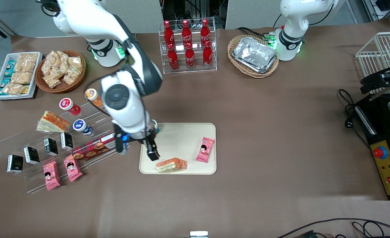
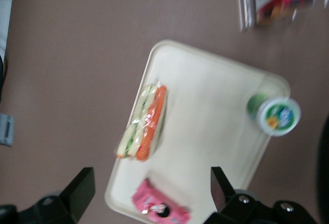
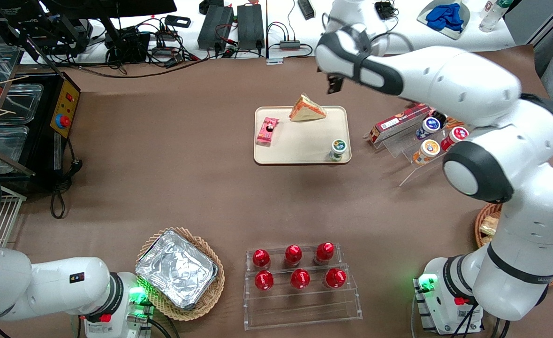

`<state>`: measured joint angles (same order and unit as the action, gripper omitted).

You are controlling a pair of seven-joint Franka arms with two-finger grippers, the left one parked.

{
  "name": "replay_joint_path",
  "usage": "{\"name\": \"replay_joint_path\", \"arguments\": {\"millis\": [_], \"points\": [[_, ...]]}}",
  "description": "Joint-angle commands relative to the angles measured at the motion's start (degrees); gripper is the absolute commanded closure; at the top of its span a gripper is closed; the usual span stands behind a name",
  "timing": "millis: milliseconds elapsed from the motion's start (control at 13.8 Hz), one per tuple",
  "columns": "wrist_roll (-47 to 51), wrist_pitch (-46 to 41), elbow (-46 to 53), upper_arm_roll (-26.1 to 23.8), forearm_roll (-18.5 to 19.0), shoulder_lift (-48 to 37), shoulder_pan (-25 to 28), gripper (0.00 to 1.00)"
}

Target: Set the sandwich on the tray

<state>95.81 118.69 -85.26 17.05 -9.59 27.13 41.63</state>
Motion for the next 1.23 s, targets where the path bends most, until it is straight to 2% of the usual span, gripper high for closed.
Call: {"name": "replay_joint_path", "arguments": {"millis": [0,144,217,361,433,578,939,1156], "points": [[-21.39,-9.85,-2.28,0.00,-0.69,-6.82,-4.79,0.00],[-34.14,-14.87,-2.36,0.00,-0.43,-9.28,-8.39,0.00],[-39.86,-16.72,-2.89,0.18,1.14,-10.60,-9.10,0.00],[-50.41,-19.62,-3.68,0.61,8.51,-13.15,-9.98,0.00],[-56.20,-19.98,-3.86,0.88,9.49,-13.94,-10.95,0.00],[-70.52,-20.95,-3.86,0.88,10.64,-14.82,-14.45,0.00],[-91.63,-22.71,-4.47,0.88,10.82,-17.90,-22.02,0.00],[-98.34,-22.01,-7.01,0.88,13.10,-20.62,-23.87,0.00]]}}
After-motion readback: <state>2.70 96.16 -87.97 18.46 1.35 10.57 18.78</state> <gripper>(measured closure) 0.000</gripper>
